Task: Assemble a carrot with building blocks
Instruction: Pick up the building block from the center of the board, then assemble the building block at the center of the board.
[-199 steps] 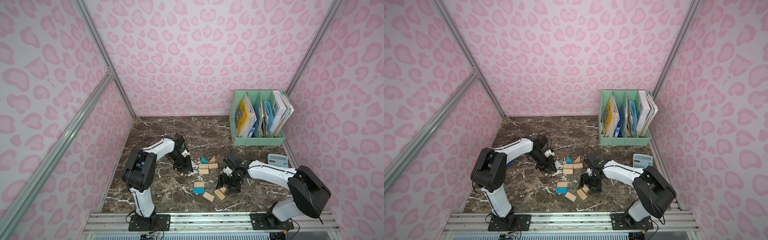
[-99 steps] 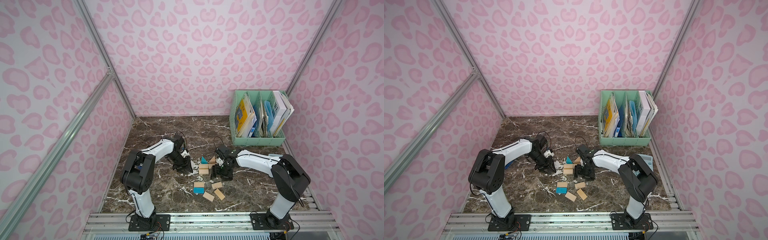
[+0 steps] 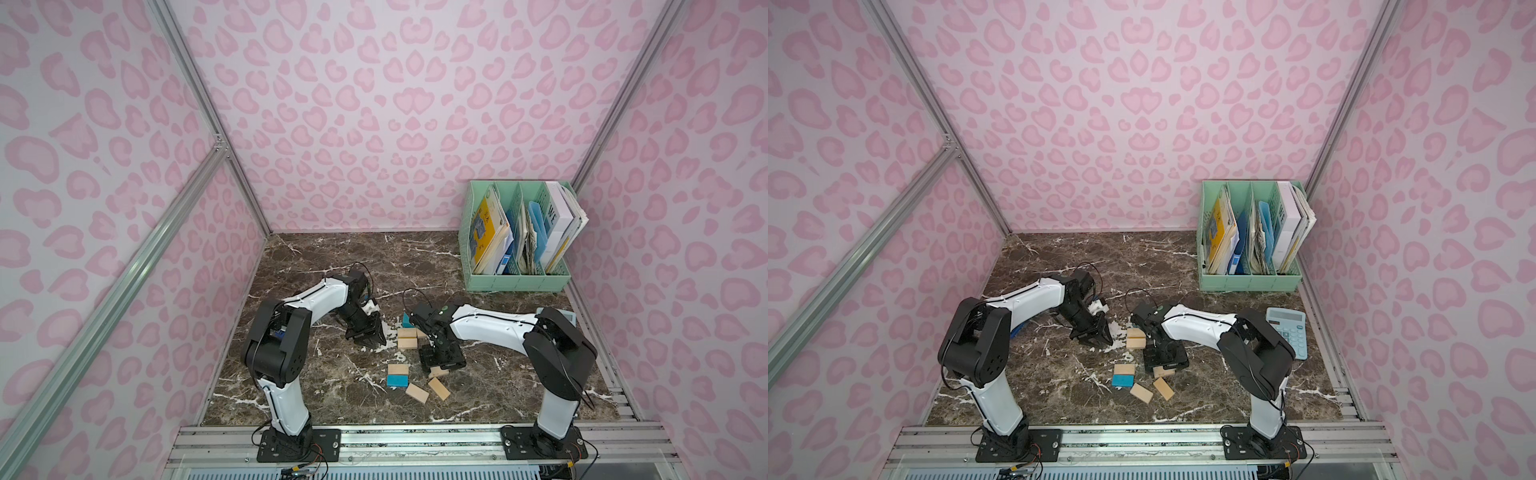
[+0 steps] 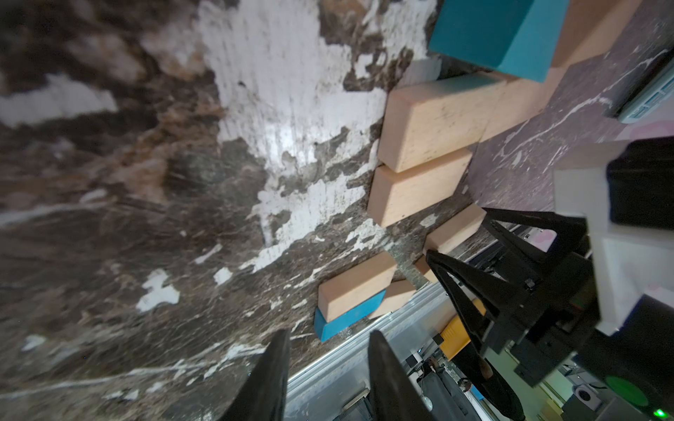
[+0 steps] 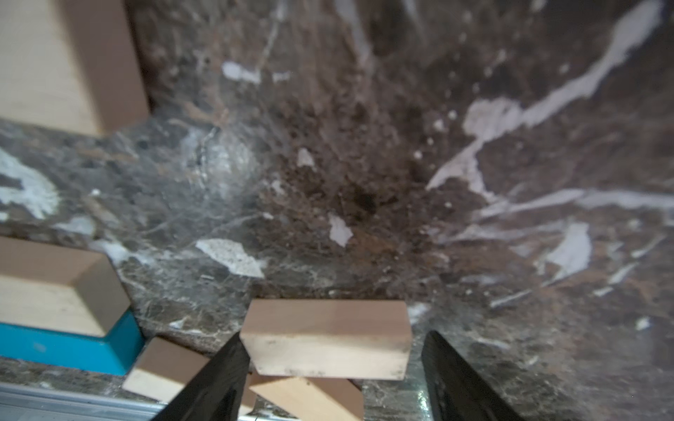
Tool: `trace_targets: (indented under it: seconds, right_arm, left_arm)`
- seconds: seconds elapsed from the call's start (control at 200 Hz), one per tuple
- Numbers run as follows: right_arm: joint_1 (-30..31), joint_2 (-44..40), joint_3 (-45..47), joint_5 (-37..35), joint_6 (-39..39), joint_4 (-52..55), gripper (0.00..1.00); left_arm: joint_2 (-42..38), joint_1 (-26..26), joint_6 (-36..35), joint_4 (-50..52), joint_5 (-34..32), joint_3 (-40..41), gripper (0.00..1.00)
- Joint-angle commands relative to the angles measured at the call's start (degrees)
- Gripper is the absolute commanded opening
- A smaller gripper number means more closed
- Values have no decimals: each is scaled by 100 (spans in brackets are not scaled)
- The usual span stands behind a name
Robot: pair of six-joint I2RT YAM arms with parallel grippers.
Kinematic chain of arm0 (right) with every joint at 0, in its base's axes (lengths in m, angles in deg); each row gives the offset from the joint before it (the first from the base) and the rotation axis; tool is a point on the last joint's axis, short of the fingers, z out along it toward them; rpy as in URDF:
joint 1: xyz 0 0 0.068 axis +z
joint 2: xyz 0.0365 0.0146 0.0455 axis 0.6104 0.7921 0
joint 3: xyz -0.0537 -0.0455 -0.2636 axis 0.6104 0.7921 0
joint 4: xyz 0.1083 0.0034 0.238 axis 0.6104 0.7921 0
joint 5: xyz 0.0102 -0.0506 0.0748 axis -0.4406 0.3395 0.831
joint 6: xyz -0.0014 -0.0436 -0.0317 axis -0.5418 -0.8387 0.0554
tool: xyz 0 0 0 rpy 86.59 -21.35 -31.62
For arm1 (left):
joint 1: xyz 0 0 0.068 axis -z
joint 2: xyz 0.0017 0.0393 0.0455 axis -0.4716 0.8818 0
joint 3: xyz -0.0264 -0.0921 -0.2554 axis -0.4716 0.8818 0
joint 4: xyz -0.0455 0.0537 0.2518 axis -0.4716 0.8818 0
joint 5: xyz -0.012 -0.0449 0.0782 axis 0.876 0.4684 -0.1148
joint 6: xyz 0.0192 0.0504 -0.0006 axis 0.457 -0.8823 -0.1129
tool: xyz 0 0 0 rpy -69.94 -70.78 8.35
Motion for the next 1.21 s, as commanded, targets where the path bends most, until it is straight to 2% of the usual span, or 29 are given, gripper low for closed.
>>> trace_targets:
  seconds: [0.0,0.18,0.34,0.641,1.081,1.202]
  right_arm:
    - [49,73,4,-14,55,-101,72]
    - [28,234,-132,17,19,-184,59]
    - [-168,321,-650,-35,-136,29,56]
    - [-703,650,-1270,-126,-510,159,57]
    - [-793,877,-1351,-161,-622,188,58]
    - [-795,842,-1316,-93,-615,141,63]
  left_arm:
    - [32,-1,-80,123,19,-42,38]
    - [41,-3,-98,150,0,-65,38]
    - [50,-15,-99,142,-15,-69,38]
    - [111,-14,-99,107,18,-90,38]
    - [179,-31,-108,116,43,-121,38]
    - [215,-24,-107,120,51,-173,38]
